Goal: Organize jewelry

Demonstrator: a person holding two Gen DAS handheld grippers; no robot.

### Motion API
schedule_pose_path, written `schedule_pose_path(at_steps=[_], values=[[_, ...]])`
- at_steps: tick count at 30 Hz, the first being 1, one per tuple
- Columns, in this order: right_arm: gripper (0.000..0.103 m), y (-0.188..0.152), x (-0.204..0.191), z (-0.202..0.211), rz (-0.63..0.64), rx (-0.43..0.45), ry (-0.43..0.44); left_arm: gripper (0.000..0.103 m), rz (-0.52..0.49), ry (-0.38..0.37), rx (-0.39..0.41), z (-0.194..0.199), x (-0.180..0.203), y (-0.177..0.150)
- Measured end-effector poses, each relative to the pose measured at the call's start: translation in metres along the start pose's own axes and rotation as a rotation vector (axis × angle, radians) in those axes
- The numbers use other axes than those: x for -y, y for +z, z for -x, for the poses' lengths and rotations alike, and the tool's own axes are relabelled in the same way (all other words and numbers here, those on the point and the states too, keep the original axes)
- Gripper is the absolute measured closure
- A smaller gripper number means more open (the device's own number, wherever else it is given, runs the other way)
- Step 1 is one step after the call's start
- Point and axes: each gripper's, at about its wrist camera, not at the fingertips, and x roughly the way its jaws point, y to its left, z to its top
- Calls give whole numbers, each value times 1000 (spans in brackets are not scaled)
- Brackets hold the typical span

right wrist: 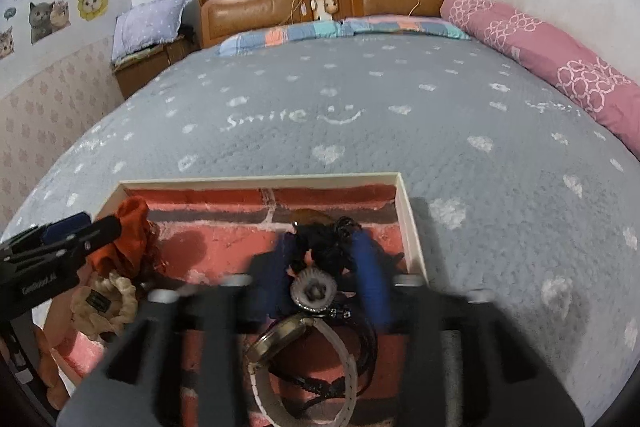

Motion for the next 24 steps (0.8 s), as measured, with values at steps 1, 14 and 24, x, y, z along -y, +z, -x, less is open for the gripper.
schedule_pose_path(at_steps=[1,14,24], values=[[44,0,-1,5,9,11,-2,24,-6,2,10,6,1,0],[15,-17,-7,91,67,83,-54,5,-41,47,152,119,-9,-17],[9,-69,-17,189,61,137,-63,5,-48,91,219,206,-2,-86]])
